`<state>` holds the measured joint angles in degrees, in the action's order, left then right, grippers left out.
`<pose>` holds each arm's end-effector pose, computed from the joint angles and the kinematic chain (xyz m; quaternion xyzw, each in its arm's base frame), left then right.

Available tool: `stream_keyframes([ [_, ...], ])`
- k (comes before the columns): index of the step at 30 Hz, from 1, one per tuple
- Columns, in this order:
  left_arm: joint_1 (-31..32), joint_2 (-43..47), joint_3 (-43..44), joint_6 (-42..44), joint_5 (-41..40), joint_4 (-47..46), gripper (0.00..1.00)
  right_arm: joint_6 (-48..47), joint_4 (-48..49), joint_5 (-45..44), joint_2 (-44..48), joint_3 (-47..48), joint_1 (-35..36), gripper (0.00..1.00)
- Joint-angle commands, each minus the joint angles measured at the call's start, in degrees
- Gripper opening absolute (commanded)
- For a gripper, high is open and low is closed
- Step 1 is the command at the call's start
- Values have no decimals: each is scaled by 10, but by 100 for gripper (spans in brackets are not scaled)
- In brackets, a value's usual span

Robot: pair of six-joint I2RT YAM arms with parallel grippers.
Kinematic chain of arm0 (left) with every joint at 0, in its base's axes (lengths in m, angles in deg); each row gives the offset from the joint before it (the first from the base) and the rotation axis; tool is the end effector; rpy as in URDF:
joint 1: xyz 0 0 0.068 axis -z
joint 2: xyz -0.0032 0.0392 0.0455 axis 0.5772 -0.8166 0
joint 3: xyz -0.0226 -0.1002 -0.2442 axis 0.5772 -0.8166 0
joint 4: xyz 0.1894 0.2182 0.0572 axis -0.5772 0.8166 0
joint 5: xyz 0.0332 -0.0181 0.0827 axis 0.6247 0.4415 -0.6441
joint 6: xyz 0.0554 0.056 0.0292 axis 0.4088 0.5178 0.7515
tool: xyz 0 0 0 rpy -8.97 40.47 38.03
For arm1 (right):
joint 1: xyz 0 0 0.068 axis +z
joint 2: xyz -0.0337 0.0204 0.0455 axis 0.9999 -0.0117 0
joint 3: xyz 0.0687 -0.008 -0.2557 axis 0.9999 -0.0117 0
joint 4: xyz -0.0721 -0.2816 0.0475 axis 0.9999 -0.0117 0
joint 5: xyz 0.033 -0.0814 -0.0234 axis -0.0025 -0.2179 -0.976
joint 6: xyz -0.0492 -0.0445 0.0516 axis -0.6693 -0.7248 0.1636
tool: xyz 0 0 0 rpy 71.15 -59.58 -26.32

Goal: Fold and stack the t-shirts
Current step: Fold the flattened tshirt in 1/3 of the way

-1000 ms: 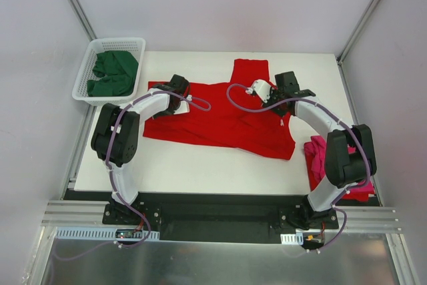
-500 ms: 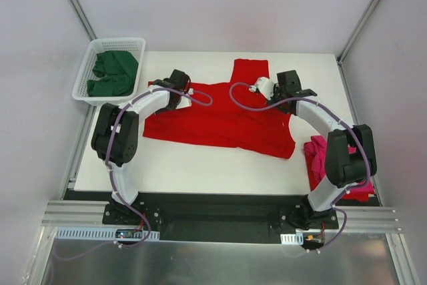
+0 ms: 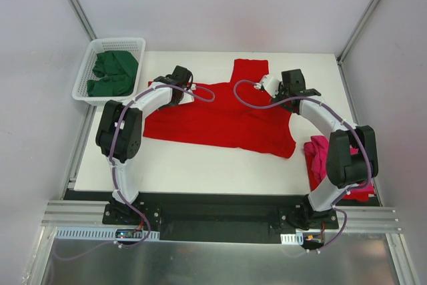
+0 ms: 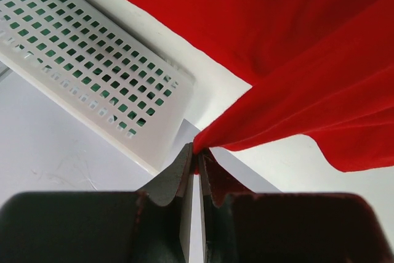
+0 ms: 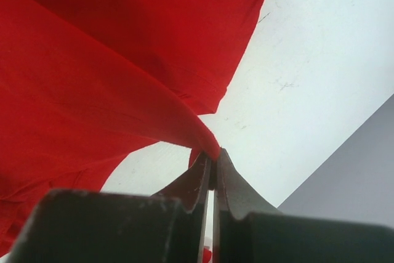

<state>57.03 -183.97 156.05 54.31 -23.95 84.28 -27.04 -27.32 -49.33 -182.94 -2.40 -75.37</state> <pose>0.4337 -0.1281 0.1519 0.5292 0.7641 0.3446 0.1317 0.4105 0.0916 0.1906 -0.5629 0.7313 -0.2202 0.3160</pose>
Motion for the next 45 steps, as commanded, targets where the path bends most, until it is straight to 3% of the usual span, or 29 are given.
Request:
stream_keyframes([
  [1, 5, 1, 9, 8, -8, 4, 4, 12, 38, -17, 32, 7, -5, 1],
  [33, -20, 5, -39, 19, -52, -4, 4, 28, 14, 4, -36, 95, -2, 1],
  [45, -44, -20, -11, 31, -58, -4, 7, 30, 13, 5, -53, 100, 3, 1],
])
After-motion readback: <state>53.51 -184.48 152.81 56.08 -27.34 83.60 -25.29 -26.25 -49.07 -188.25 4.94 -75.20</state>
